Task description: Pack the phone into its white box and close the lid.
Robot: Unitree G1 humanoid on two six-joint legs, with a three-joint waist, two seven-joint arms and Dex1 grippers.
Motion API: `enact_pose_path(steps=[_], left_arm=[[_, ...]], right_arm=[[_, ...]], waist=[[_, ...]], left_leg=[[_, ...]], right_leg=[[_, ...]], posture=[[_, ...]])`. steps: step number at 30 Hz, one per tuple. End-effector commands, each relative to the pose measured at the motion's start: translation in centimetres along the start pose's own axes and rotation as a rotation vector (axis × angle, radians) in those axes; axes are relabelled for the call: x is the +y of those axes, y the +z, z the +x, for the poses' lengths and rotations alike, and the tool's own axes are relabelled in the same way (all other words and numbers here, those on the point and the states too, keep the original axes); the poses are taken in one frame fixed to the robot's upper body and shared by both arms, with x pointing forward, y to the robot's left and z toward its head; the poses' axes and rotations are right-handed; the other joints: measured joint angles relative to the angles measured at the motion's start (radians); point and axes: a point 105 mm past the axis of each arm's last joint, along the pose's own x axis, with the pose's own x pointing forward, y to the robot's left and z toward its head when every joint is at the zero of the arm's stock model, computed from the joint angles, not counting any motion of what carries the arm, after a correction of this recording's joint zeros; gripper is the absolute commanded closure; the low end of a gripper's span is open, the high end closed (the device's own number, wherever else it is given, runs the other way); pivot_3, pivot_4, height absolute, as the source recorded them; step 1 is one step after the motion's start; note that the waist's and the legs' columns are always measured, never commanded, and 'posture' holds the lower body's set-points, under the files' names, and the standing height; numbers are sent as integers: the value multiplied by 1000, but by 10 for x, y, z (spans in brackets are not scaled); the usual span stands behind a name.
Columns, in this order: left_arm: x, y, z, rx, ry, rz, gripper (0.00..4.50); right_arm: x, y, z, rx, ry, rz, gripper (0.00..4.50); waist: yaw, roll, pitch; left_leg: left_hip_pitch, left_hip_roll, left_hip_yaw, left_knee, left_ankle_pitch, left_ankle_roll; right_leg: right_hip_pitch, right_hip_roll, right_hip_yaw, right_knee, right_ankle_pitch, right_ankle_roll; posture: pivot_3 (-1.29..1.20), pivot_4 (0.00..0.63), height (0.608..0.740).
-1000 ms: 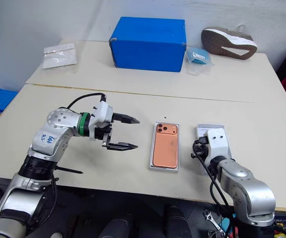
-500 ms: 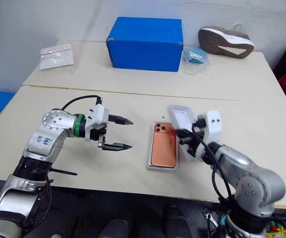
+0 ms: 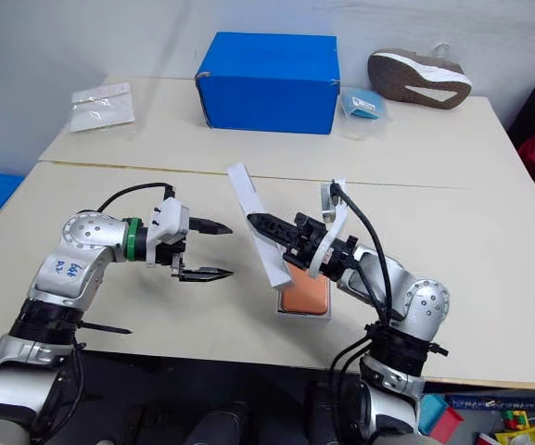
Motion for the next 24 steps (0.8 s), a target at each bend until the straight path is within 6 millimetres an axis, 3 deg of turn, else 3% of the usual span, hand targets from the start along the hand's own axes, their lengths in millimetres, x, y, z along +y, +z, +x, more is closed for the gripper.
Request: enact_pose_path(steps=[1,9,15,23,24], left_arm=[[3,10,-7,-13,33,32,0],[3,10,-6,-11,45,26,0],[3,7,-8,-4,45,18,0],[-7,-5,-1,20,6,-23,0],[-8,-7,0,22,2,-25,0]], right_arm=[[12,-3,13,-11,70,140,4483],[-25,-2,27,-74,-42,384,4483],[-45,-14,20,-56,-112,326,4483],[-51,-14,12,-57,-108,162,4483],[-51,-15,12,-55,-106,156,4296]], waist=[[-9,0,0],[-10,1,0],[-9,1,0],[-6,1,0],[-5,1,0]], left_leg=[[0,0,0,0,0,0],[1,2,0,-1,0,0],[0,2,0,-2,0,0],[0,2,1,-2,0,0],[0,2,0,-2,0,0]], right_leg=[[0,0,0,0,0,0],[0,1,1,-1,0,0],[0,1,2,-2,0,0],[1,1,3,-3,0,0],[1,1,3,-3,0,0]], posture=[[0,150,740],[0,150,740],[0,150,740],[0,150,740],[0,150,740]])
